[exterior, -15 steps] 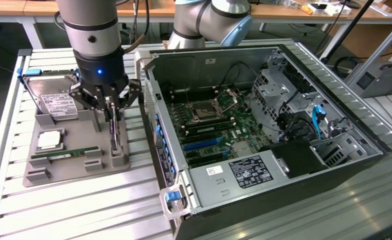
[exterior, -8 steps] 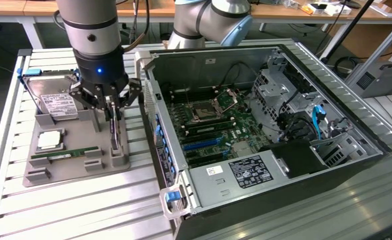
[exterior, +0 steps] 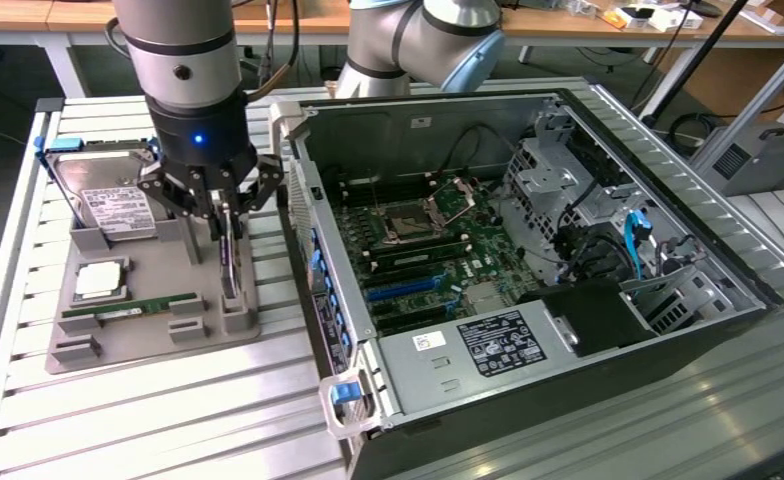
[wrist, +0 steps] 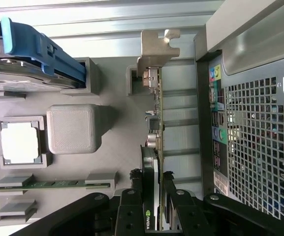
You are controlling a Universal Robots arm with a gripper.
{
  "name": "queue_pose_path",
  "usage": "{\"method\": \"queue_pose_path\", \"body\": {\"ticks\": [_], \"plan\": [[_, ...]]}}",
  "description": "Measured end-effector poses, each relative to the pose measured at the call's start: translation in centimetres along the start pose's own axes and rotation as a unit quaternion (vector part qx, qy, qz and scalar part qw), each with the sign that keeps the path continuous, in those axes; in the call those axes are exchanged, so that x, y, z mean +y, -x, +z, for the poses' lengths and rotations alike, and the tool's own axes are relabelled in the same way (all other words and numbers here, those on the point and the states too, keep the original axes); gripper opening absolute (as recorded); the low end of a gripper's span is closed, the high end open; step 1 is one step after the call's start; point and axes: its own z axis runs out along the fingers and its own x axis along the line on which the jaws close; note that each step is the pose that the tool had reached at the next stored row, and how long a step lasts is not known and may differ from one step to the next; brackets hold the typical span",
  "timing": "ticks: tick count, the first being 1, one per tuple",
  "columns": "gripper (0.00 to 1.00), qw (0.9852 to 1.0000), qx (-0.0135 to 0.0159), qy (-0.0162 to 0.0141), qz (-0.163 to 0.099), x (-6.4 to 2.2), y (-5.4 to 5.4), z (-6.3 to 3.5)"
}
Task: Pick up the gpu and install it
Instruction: 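Pick up the gpu and move the gpu toward the slot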
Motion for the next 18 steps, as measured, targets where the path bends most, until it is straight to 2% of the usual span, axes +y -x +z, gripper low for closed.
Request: {"method": "queue_pose_path", "body": {"ticks": [18], "plan": [[0.27,1.0,0.0,0.0,0.0,-0.01,0.02,-0.75]]}}
